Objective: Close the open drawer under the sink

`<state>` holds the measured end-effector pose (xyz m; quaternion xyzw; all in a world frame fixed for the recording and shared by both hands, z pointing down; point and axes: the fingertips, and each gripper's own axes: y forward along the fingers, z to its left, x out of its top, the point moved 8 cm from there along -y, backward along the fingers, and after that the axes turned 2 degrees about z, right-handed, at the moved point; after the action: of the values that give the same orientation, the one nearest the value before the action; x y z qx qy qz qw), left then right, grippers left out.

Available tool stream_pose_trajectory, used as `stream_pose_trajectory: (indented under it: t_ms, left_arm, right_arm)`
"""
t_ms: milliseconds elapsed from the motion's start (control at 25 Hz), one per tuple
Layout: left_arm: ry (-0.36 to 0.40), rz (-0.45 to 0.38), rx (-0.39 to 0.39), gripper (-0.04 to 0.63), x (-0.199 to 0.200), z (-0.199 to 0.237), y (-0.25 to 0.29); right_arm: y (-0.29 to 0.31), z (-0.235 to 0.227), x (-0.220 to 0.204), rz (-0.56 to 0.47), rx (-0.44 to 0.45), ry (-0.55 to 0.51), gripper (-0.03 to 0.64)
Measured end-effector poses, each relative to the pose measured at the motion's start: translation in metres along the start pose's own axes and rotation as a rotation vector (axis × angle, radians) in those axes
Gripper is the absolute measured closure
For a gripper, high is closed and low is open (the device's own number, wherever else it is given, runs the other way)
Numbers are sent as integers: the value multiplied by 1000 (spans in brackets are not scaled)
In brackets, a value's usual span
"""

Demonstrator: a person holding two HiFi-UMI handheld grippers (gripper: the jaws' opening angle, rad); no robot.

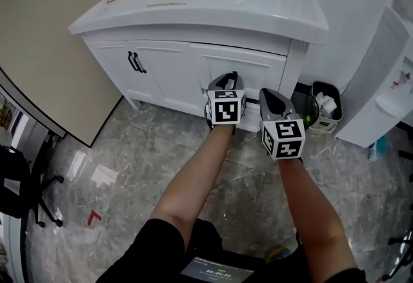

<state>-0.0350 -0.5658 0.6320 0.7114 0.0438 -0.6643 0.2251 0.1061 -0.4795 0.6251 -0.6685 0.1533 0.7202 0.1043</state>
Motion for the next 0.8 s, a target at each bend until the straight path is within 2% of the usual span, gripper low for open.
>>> stream_pose_trajectory:
  t_ms: [280,440,560,640,720,800]
  left_arm:
    - [-3,17,-5,474,-3,-2,1]
    - [-16,-5,-31,480,-3,-3,-12]
    - [14,-78,-28,493,1,-13,-39]
    - [27,-141,-46,589,5,-20,-61]
    - [29,-176,-88,589,9,-28,-82]
    - [47,-192,-96,589,19,-34,-100]
  right_arm:
    - [2,-12,-1,10,-7,12,594]
    - [-2,-8,6,0,3,0,594]
    - [-8,-7,11,-8,9,1,594]
    - [-14,-3,15,-16,16,1,594]
    - [-22,3,18,-21,27,-1,594]
    - [-30,10,25,-24,31,-3,594]
